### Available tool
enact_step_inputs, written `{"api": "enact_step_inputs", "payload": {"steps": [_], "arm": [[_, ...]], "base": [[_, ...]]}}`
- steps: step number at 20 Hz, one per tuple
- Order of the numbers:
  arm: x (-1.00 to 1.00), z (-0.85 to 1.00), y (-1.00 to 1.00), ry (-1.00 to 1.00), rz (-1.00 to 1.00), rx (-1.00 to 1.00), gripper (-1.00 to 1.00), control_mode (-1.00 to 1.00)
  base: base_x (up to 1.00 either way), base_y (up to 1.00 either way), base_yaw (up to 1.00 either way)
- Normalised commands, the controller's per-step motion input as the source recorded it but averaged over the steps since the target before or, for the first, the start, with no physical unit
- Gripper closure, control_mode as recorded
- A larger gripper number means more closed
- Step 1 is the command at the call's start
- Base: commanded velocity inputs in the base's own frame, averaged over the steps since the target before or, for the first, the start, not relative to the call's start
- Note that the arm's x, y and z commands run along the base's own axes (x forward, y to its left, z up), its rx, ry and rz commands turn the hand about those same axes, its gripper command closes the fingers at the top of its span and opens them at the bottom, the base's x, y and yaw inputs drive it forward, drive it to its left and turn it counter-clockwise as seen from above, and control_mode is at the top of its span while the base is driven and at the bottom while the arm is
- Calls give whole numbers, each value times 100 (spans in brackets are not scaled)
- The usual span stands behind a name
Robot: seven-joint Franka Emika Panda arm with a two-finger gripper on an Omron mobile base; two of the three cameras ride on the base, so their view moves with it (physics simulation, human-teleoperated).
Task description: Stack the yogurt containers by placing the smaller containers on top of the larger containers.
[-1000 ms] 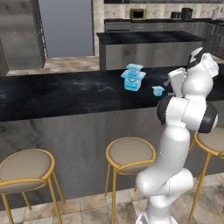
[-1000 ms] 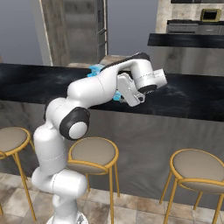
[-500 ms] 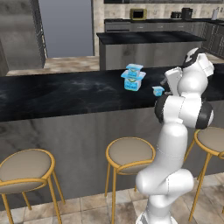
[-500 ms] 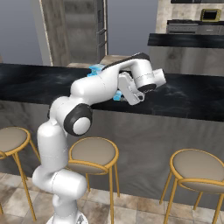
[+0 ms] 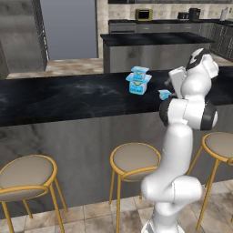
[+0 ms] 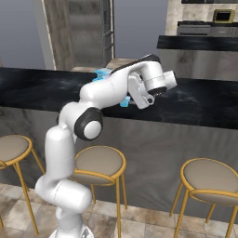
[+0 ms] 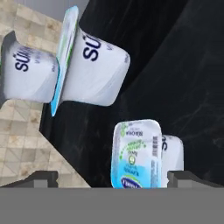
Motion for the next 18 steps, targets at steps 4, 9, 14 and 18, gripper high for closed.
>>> {"api": "enact_step_inputs", "payload": {"steps": [4, 9, 14, 18], "arm": [[33, -35, -12, 7, 0, 1, -100, -100], [24, -41, -15, 9, 0, 0, -100, -100], [24, -42, -8, 12, 0, 0, -100, -100], [13, -37, -4, 7, 0, 5, -100, -100]], "base": [[0, 0, 0], [0, 0, 0], [0, 0, 0], [0, 0, 0]]}}
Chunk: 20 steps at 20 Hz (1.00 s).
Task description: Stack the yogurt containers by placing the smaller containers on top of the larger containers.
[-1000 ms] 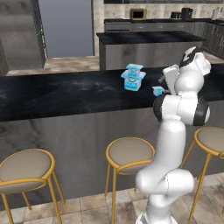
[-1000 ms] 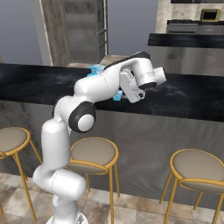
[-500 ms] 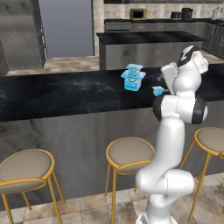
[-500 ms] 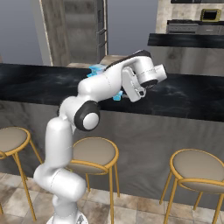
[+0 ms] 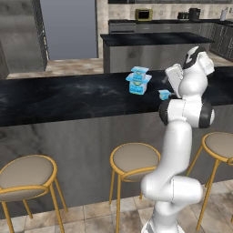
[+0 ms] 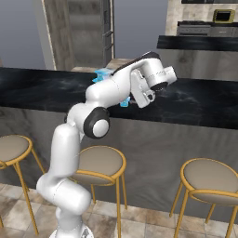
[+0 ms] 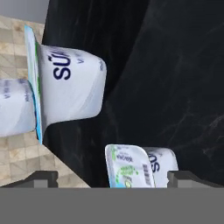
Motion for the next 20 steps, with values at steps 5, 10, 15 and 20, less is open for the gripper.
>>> {"api": "enact_step_inputs", "payload": {"steps": [5, 10, 15, 20], "arm": [[9, -33, -7, 5, 0, 6, -100, -100], [1, -30, -8, 3, 0, 8, -100, -100], [0, -46, 1, 4, 0, 1, -100, -100], [0, -60, 10, 13, 0, -1, -100, -100]], "base": [[0, 0, 0], [0, 0, 0], [0, 0, 0], [0, 0, 0]]}}
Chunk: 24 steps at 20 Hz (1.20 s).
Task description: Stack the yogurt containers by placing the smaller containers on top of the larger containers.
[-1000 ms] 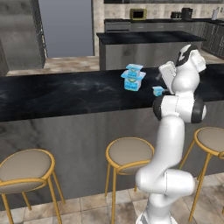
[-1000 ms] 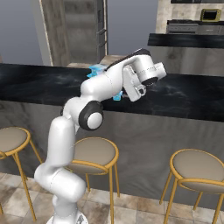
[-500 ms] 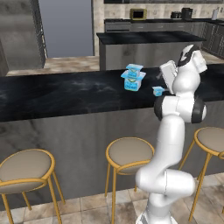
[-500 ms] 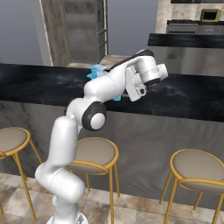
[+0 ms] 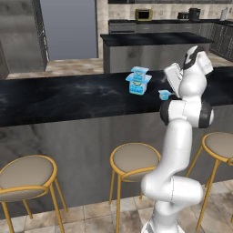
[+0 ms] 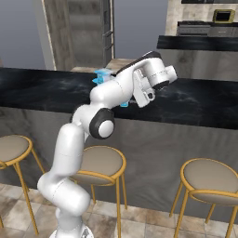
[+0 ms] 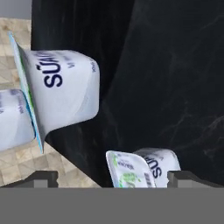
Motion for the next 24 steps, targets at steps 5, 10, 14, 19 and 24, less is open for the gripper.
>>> {"api": "enact_step_inputs", "payload": {"steps": [5, 10, 14, 19, 24], "arm": [[0, -51, 4, 9, 0, 0, -100, -100], [0, -44, 1, 8, 0, 0, -100, -100], [-3, -38, 0, 6, 0, 0, -100, -100], [-16, -19, 1, 6, 0, 0, -100, -100], [-26, -16, 2, 3, 0, 0, -100, -100]], "base": [[0, 0, 0], [0, 0, 0], [0, 0, 0], [0, 0, 0], [0, 0, 0]]}}
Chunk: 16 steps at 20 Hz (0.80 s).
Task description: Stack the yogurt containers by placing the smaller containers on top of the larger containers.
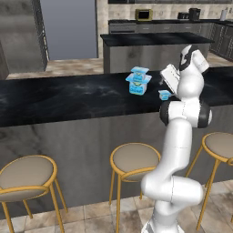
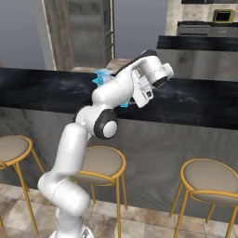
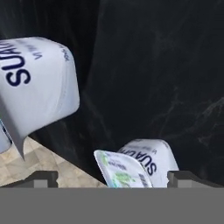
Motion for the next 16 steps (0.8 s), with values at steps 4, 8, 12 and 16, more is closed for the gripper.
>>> {"api": "enact_step_inputs", "payload": {"steps": [4, 8, 12, 16], "arm": [[-24, -14, 10, 4, 0, 0, -100, -100], [-9, -20, 10, 4, 0, 0, -100, -100], [0, -31, 9, 1, 0, 0, -100, -100], [0, -31, 1, 2, 0, 0, -100, -100]], "base": [[0, 0, 0], [0, 0, 0], [0, 0, 0], [0, 0, 0]]}}
